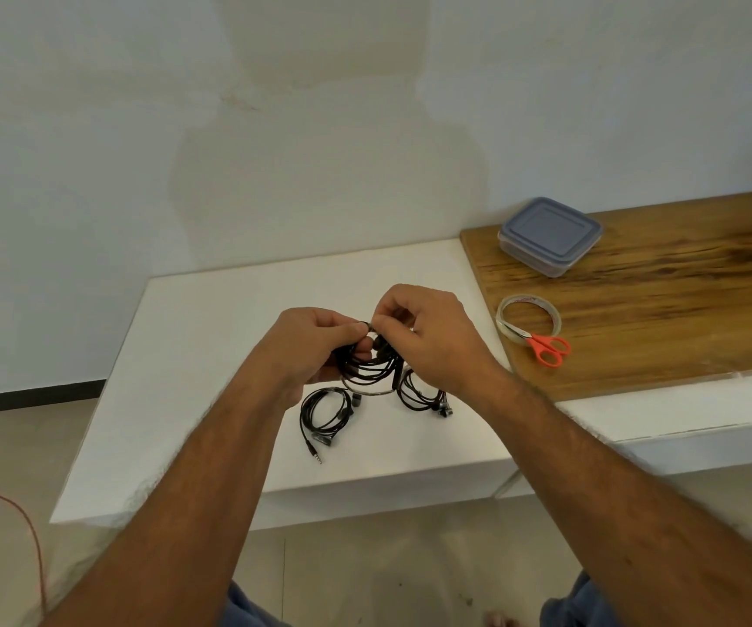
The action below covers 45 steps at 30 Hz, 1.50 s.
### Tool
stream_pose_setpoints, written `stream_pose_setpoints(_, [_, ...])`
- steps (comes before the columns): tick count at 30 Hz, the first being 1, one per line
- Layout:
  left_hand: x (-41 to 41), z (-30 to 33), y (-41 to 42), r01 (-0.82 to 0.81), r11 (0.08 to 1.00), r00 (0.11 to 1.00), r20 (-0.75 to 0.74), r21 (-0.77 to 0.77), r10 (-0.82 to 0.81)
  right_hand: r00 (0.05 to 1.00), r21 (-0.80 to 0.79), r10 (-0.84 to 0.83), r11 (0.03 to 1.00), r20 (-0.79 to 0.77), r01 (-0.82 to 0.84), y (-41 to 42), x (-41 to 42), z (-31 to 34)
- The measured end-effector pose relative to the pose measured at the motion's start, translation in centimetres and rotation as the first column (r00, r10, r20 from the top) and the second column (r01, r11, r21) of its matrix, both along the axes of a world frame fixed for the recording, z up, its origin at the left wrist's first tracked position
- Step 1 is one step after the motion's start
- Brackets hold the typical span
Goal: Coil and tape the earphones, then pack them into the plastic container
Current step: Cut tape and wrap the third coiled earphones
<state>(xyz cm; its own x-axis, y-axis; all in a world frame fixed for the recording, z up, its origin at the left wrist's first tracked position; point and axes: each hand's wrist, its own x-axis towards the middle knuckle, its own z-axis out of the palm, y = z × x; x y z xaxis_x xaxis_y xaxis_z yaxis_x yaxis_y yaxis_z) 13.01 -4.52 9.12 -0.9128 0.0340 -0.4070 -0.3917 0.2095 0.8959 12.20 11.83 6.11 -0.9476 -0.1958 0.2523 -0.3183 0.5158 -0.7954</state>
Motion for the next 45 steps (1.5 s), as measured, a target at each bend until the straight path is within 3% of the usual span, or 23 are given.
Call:
stream_pose_setpoints(7, [0.4, -0.5, 0.8, 0.038, 0.968, 0.981, -0.177, -0.247, -0.084, 0.955, -0.267, -0.056, 0.954, 0.291, 0.138, 0.1, -0.5, -0.3])
stream_pose_setpoints(13, [0.9, -0.6, 1.3, 0.058, 0.939, 0.941, -0.295, -0.34, -0.165, 0.776, -0.498, 0.186, 0.847, 0.603, 0.183, 1.3, -1.1, -0.2])
stream_pose_setpoints(18, [1.0, -0.8, 1.8, 0.081, 0.932, 0.913, -0.349, -0.352, -0.211, 0.649, -0.584, 0.34, 0.786, 0.681, 0.201, 2.3, -1.4, -0.1])
stream_pose_setpoints(24, [1.2, -0.7, 1.7, 0.115, 0.925, 0.87, -0.414, -0.361, -0.269, 0.591, -0.667, 0.463, 0.724, 0.66, 0.177, 3.4, -1.6, -0.1])
stream_pose_setpoints(26, [1.1, -0.8, 1.8, 0.108, 0.928, 0.882, -0.397, -0.356, -0.255, 0.609, -0.654, 0.442, 0.737, 0.659, 0.172, 3.3, -1.6, -0.3])
stream_pose_setpoints(28, [1.0, -1.0, 1.8, 0.073, 0.942, 0.905, -0.375, -0.328, -0.201, 0.702, -0.587, 0.344, 0.799, 0.624, 0.131, 3.2, -1.7, -0.5])
stream_pose_setpoints(31, [0.8, -1.1, 1.7, 0.003, 0.964, 0.931, -0.352, -0.265, -0.1, 0.863, -0.474, 0.199, 0.879, 0.465, 0.052, 2.9, -1.6, -0.4])
stream_pose_setpoints(34, [0.6, -1.3, 1.7, -0.038, 0.971, 0.945, -0.324, -0.237, -0.042, 0.953, -0.366, 0.084, 0.93, 0.291, 0.03, 2.8, -1.3, 0.1])
stream_pose_setpoints(39, [0.6, -1.4, 1.5, -0.037, 0.968, 0.944, -0.326, -0.247, -0.047, 0.986, -0.073, 0.067, 0.996, 0.152, -0.056, 1.7, -1.1, -0.5])
stream_pose_setpoints(45, [0.4, -1.6, 0.7, -0.019, 0.961, 0.94, -0.333, -0.274, -0.076, 0.98, -0.074, 0.113, 0.992, 0.163, -0.102, 1.2, -1.4, -0.5])
